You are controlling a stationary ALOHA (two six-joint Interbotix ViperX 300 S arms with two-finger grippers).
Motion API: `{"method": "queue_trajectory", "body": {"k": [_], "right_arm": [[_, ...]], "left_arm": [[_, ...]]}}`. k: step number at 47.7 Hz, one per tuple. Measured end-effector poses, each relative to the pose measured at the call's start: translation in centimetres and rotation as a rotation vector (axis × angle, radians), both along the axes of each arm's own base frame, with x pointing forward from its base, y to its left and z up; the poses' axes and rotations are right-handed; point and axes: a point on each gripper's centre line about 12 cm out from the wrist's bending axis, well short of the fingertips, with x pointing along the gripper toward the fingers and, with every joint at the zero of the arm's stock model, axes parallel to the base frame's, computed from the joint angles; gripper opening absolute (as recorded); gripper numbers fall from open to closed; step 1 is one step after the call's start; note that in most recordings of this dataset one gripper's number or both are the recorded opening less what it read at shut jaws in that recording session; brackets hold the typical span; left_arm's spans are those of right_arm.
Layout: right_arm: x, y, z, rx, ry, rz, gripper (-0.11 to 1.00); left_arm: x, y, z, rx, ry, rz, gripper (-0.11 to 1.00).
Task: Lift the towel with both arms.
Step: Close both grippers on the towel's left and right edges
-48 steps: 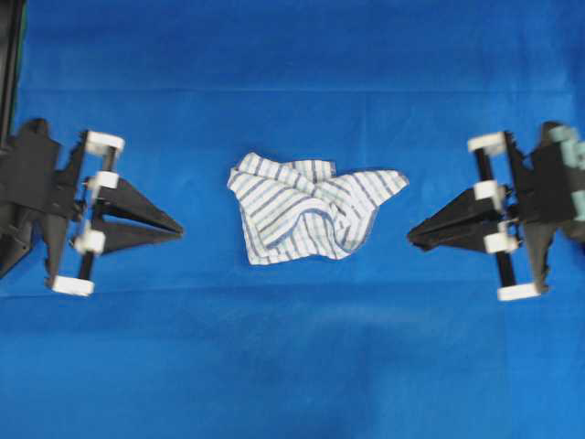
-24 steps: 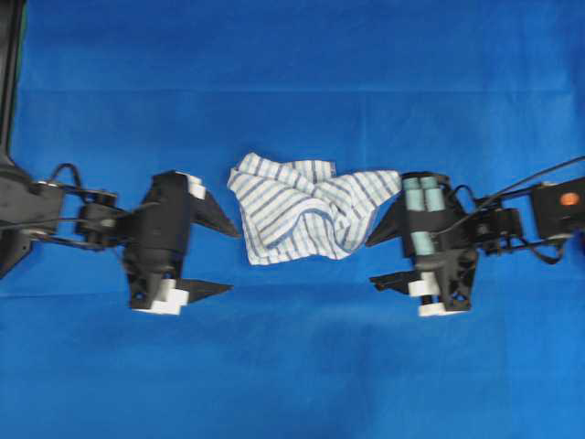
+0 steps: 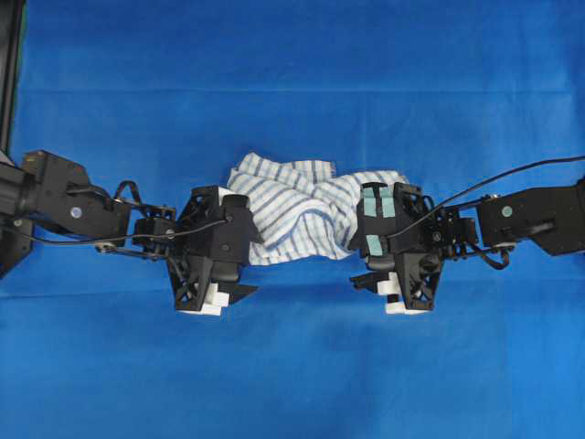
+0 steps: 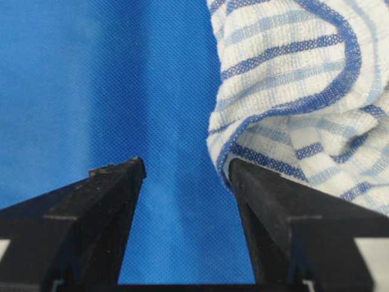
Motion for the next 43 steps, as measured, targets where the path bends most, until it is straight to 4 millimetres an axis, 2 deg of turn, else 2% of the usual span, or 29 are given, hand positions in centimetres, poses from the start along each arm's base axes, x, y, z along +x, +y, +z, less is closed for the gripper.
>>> {"method": "queue_trajectory", "body": {"k": [7,13,15,20,23,36,39,43], "right_arm": [[0.3,0.0,-0.7,-0.001,0.005,-0.002,0.62],[0.4,-0.5,-1.0,-0.002,0.012,-0.014,0.56],[0.4,-0.7,-1.0,-0.001,0.012,-0.021,0.48],[0.5,-1.4,-1.1,-0.001,0.012,-0.038,0.19],[0.5,-1.6,-1.0,0.0,0.012,-0.047,0.02],[0.5,-1.6,-0.9,0.0,0.011,-0.047,0.01],[0.4,-1.6,-0.2,0.0,0.003,-0.044,0.01],[0.3,-1.5,1.3,0.003,-0.015,-0.043,0.01]], "left_arm": [[0.1,0.7,-1.0,0.002,0.026,0.019,0.73],[0.3,1.0,-1.1,0.002,0.026,0.029,0.51],[0.3,1.1,-1.1,0.002,0.026,0.033,0.41],[0.4,1.6,-1.1,0.0,0.025,0.048,0.16],[0.4,1.7,-1.0,-0.002,0.023,0.052,0.05],[0.4,1.7,-0.9,0.002,0.046,0.051,0.04],[0.3,1.7,-0.4,-0.001,0.059,0.053,0.04],[0.3,1.7,1.3,-0.003,0.065,0.053,0.04]]}}
